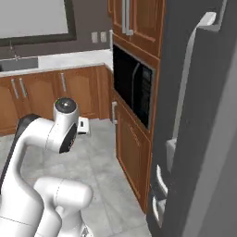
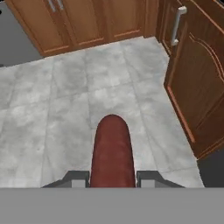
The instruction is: Retrieve the sausage and cheese from the fridge and place them on the cutting board on the counter.
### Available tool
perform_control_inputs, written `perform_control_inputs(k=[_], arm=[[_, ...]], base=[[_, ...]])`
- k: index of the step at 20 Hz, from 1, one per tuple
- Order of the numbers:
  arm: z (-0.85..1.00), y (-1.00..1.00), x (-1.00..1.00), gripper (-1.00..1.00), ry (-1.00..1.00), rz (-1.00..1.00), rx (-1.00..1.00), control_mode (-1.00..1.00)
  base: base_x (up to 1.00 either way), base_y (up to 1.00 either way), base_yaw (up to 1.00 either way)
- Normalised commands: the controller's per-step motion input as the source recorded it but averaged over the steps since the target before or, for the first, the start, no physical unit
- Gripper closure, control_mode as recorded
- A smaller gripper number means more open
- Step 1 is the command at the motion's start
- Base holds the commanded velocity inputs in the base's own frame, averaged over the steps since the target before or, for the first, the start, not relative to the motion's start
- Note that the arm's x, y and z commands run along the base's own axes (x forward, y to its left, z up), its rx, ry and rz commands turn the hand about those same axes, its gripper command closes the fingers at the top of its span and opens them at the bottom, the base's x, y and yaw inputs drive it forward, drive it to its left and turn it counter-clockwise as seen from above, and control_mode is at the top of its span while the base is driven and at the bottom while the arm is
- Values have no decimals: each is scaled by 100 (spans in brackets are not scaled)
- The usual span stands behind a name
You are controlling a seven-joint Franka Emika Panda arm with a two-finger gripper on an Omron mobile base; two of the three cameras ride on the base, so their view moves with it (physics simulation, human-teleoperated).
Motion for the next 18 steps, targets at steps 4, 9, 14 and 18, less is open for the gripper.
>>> perform_control_inputs(k=[4, 9, 14, 18], arm=[[0, 0, 0, 100, 0, 0, 0, 100], [0, 0, 0, 100, 0, 0, 0, 100], [0, 0, 0, 100, 0, 0, 0, 100], [0, 0, 0, 100, 0, 0, 0, 100]], base=[[15, 0, 83], [27, 0, 75], [35, 0, 72], [40, 0, 69]])
